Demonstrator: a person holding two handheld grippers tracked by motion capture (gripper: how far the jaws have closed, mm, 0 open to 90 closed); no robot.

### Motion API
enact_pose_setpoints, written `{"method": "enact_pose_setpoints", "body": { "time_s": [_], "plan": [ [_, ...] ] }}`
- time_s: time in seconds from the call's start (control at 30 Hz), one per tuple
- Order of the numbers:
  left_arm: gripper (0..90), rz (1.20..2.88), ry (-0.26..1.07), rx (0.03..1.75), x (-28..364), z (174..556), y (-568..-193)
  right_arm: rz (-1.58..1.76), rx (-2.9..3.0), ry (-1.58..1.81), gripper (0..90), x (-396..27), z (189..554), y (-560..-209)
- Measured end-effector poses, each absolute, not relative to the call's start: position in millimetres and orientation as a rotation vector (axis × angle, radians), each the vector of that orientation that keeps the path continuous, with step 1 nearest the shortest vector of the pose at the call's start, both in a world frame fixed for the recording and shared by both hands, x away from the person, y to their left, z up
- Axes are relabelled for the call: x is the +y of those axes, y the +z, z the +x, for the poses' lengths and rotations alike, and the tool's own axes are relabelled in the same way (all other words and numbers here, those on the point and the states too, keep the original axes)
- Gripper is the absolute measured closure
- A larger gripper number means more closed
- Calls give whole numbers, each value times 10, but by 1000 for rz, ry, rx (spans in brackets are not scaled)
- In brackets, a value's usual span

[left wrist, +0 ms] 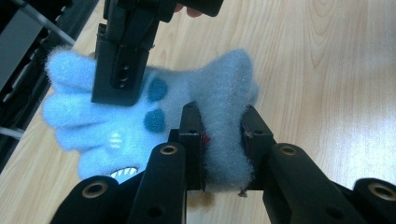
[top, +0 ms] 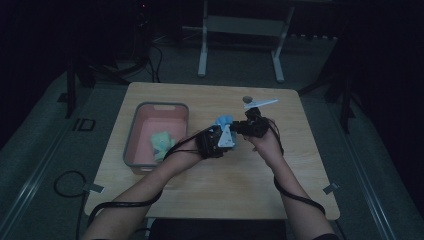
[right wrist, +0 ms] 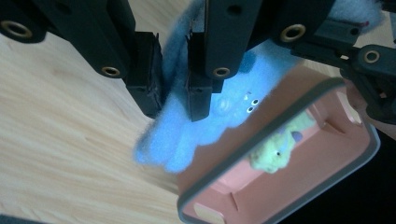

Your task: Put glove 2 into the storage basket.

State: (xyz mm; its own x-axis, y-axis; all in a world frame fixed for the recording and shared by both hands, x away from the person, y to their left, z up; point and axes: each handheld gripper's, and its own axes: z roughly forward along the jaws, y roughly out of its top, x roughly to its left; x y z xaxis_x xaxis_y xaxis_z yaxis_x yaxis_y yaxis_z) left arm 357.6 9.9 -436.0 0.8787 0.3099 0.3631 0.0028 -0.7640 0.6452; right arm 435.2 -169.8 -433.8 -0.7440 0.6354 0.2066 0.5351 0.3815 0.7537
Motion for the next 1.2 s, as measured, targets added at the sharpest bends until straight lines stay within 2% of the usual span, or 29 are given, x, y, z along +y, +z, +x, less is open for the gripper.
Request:
{"method": "enact_pose_setpoints", "body": {
  "time_s": [0.6,1.2],
  "plan": [
    [758,2407,662,277,625,3581,-4201,974,2555,1312,777,-1088,4466,-4148],
    [757,2453,665,371,1260,3534,-4284,880,2657,1290,778,-330,4532,-4203]
  ]
}}
